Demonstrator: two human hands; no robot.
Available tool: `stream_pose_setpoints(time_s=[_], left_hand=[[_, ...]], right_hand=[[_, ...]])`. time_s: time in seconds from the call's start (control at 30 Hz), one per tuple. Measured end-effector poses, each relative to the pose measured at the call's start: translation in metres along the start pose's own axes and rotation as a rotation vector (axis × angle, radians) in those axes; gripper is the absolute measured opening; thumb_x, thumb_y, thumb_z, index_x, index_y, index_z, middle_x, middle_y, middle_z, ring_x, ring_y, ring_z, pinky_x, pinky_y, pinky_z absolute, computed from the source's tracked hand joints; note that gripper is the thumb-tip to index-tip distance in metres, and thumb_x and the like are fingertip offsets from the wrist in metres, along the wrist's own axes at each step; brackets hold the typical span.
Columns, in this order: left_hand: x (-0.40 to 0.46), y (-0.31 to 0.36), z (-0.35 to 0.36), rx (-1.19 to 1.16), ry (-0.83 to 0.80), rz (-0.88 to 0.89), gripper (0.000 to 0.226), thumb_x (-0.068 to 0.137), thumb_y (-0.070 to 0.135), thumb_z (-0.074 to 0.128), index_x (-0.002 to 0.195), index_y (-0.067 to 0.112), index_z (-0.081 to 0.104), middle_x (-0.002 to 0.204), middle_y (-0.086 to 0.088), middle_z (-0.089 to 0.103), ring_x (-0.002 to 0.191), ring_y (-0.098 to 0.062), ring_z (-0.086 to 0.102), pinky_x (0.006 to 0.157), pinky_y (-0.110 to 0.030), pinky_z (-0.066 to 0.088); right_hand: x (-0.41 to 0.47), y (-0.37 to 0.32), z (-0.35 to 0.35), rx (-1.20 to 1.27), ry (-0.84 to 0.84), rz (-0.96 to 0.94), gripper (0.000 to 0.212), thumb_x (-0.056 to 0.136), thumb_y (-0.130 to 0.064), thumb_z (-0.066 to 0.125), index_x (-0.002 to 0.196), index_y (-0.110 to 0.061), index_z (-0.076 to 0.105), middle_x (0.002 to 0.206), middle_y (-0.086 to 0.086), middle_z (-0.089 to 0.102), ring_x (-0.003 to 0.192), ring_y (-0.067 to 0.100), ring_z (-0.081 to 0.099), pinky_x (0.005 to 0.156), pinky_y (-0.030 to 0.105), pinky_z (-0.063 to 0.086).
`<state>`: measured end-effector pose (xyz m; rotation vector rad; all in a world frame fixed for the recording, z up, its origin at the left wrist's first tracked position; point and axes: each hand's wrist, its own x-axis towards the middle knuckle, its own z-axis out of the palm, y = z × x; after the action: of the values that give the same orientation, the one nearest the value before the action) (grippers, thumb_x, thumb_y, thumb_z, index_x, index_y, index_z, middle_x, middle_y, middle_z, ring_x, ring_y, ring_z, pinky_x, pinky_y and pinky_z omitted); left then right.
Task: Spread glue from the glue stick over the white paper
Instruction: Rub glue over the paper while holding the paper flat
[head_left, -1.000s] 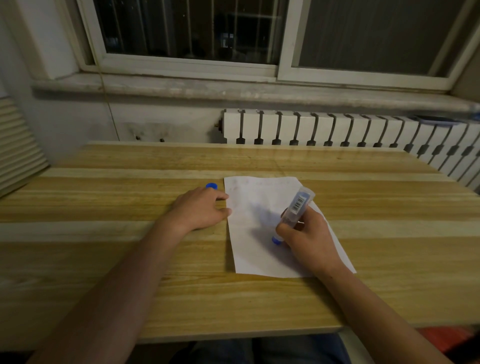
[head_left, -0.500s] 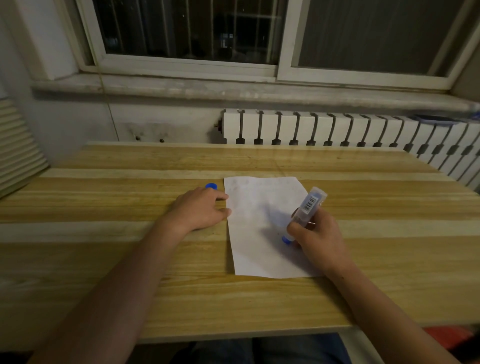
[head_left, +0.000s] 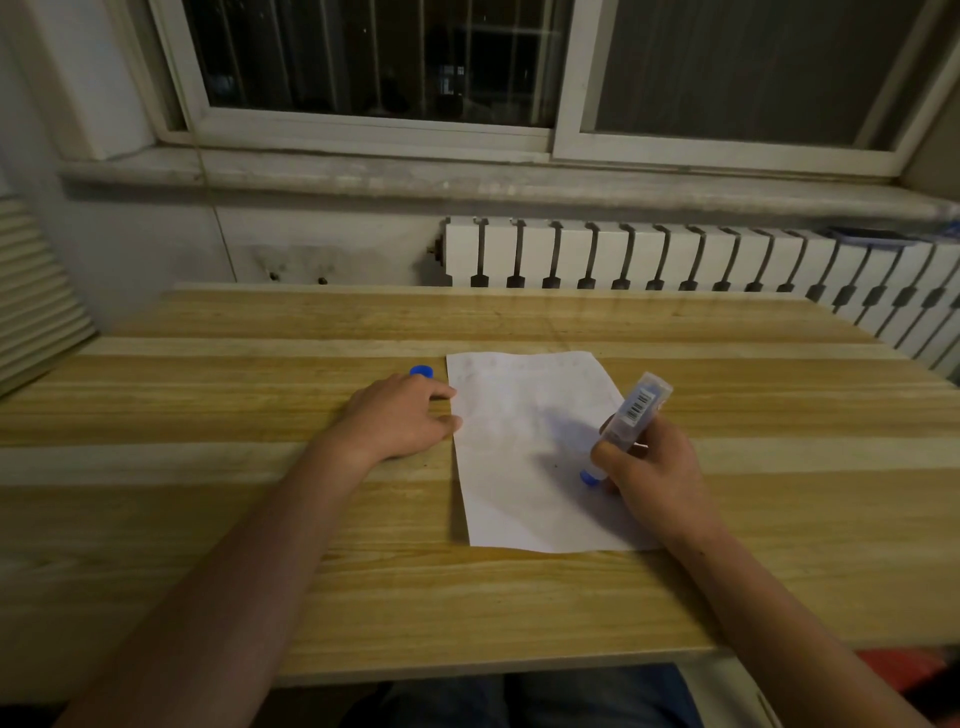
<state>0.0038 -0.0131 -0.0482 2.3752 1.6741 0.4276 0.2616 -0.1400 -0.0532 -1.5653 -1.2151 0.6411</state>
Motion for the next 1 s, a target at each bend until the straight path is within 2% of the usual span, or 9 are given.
stream_pose_setpoints(time_s=[0.1,0.23,0.37,0.53,0.67,0.73,0.8,0.9,1.0], left_hand=[[0.001,-0.001,0.001,0.004,0.0,-0.003,0.053,0.084,0.06,0.057,0.134,0.042,0.054,0.123,0.009,0.062,0.108,-0.016,0.056,0.083,-0.036,0.045],[0.001,-0.001,0.001,-0.001,-0.004,-0.009,0.053,0.084,0.06,0.057,0.134,0.042,0.054,0.119,0.01,0.063,0.107,-0.015,0.056,0.085,-0.036,0.045],[0.0,0.0,-0.001,-0.007,-0.003,-0.016,0.053,0.083,0.06,0.058,0.133,0.042,0.055,0.116,0.01,0.064,0.107,-0.016,0.057,0.082,-0.035,0.044],[-0.002,0.002,-0.003,-0.009,-0.01,-0.016,0.052,0.085,0.059,0.058,0.134,0.041,0.054,0.118,0.009,0.063,0.108,-0.016,0.057,0.087,-0.037,0.046],[-0.002,0.003,-0.004,-0.007,-0.019,-0.012,0.051,0.086,0.058,0.058,0.134,0.041,0.055,0.089,0.009,0.057,0.09,-0.014,0.055,0.08,-0.036,0.047],[-0.001,0.002,-0.004,0.0,-0.014,-0.008,0.05,0.086,0.057,0.058,0.133,0.041,0.055,0.085,0.008,0.056,0.083,-0.013,0.052,0.077,-0.035,0.046],[0.0,0.002,-0.003,0.0,-0.009,-0.004,0.05,0.086,0.057,0.058,0.133,0.041,0.055,0.087,0.008,0.06,0.081,-0.012,0.051,0.077,-0.034,0.046],[0.0,0.003,-0.003,-0.001,-0.013,0.003,0.05,0.086,0.058,0.057,0.133,0.042,0.055,0.079,0.014,0.051,0.085,-0.013,0.055,0.08,-0.036,0.048],[0.0,0.002,-0.002,0.008,-0.016,0.003,0.051,0.086,0.058,0.057,0.134,0.042,0.054,0.08,0.015,0.049,0.091,-0.014,0.057,0.083,-0.037,0.048]], right_hand=[[0.001,0.002,-0.004,-0.009,0.01,0.008,0.016,0.07,-0.025,0.067,0.085,-0.02,0.066,0.074,-0.002,0.072,0.057,0.014,0.069,0.056,0.036,0.057],[0.003,0.004,-0.009,-0.017,0.026,0.024,0.025,0.065,-0.03,0.065,0.086,-0.017,0.066,0.075,0.001,0.072,0.057,0.016,0.067,0.057,0.039,0.056],[0.004,0.005,-0.015,-0.032,0.048,0.026,0.027,0.064,-0.029,0.064,0.086,-0.014,0.067,0.073,0.002,0.071,0.054,0.013,0.065,0.052,0.033,0.053],[0.005,0.008,-0.022,-0.05,0.068,0.027,0.024,0.069,-0.024,0.066,0.088,-0.011,0.067,0.075,0.007,0.071,0.057,0.019,0.065,0.054,0.034,0.053],[0.008,0.012,-0.028,-0.068,0.088,0.029,0.011,0.078,-0.013,0.069,0.089,-0.01,0.067,0.076,0.011,0.071,0.054,0.019,0.065,0.051,0.034,0.053],[0.009,0.015,-0.031,-0.08,0.091,0.037,0.013,0.08,-0.011,0.069,0.093,-0.01,0.067,0.08,0.009,0.071,0.06,0.021,0.067,0.053,0.033,0.053],[0.01,0.016,-0.034,-0.092,0.107,0.044,0.015,0.08,-0.014,0.069,0.094,-0.012,0.067,0.082,0.008,0.071,0.064,0.023,0.069,0.056,0.033,0.053],[0.009,0.016,-0.037,-0.098,0.127,0.043,0.011,0.078,-0.014,0.069,0.089,-0.014,0.067,0.081,0.008,0.072,0.065,0.027,0.07,0.06,0.04,0.057],[0.008,0.014,-0.038,-0.096,0.125,0.045,0.009,0.08,-0.013,0.069,0.088,-0.015,0.066,0.083,0.008,0.071,0.066,0.028,0.07,0.062,0.043,0.058]])
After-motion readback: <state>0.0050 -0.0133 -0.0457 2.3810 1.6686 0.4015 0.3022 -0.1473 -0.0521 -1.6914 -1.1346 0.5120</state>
